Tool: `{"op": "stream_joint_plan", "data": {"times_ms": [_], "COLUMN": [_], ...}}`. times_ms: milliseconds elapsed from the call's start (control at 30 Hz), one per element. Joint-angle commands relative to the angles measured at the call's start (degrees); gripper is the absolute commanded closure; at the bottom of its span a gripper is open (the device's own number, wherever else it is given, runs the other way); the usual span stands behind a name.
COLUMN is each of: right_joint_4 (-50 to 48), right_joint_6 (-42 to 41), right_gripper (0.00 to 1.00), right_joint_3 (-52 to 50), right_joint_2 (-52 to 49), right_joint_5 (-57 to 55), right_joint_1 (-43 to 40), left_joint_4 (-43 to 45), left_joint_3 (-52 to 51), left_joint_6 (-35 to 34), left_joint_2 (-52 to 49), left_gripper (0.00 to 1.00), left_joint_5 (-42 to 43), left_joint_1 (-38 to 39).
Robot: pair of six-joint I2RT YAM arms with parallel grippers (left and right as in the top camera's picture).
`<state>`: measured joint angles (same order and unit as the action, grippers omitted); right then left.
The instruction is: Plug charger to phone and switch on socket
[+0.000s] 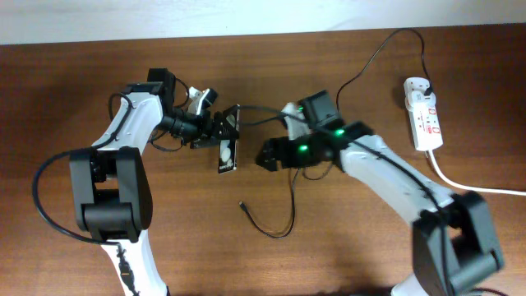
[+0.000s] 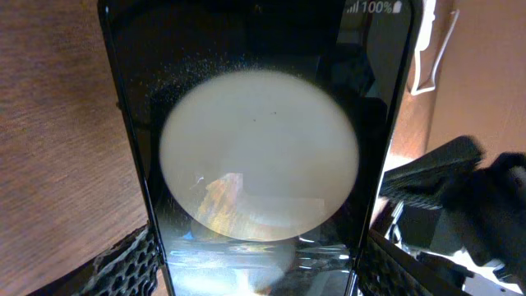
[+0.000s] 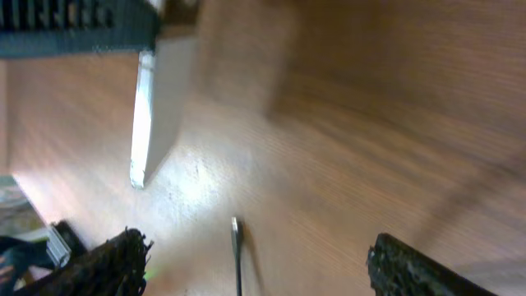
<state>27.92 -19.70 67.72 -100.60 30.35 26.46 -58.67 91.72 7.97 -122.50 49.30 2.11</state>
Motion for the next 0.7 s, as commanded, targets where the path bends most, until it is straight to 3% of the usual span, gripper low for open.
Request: {"op": "stream_joint_plan", "data": {"times_ms": [0, 133, 233, 433, 500, 533, 633, 667], "right_joint_4": [-6.91, -14.49, -20.04, -25.42, -26.32, -27.96, -28.85, -28.85], "right_joint_6": [-1.4, -12.46, -15.34, -17.49, -17.49, -17.49, -19.3, -19.82], "right_gripper": [0.11, 0.11, 0.12, 0.34, 0.47, 0.63, 0.71, 0.81], "right_joint_3": [0.55, 0.55, 0.55, 0.55, 0.55, 0.55, 0.55, 0.55], "right_joint_2": [-2.29, -4.61, -6.36, -9.42, -9.44, -9.44, -9.44, -9.44], "right_joint_5": [0.31, -12.31, -13.07, -13.29, -13.27, -13.27, -12.96, -12.68], "right_joint_1": [4.57, 8.81, 8.76, 9.57, 9.55, 9.55, 9.55, 9.55], "left_joint_4": [-0.22, -0.66, -0.85, -0.81, -0.79, -0.74, -0.74, -0.74], "left_joint_3": [1.07, 1.07, 1.07, 1.07, 1.07, 1.07, 1.07, 1.07], "left_joint_6": [1.14, 1.14, 1.16, 1.16, 1.16, 1.16, 1.16, 1.16], "left_joint_2": [0.63, 0.63, 0.63, 0.63, 0.63, 0.63, 0.63, 0.63], "left_gripper": [0.32, 0.32, 0.33, 0.32, 0.32, 0.32, 0.31, 0.31], "left_joint_5": [2.4, 2.71, 3.91, 3.91, 3.89, 3.89, 3.89, 3.89], "left_joint_1": [0.42, 0.52, 0.5, 0.5, 0.5, 0.5, 0.5, 0.5]}}
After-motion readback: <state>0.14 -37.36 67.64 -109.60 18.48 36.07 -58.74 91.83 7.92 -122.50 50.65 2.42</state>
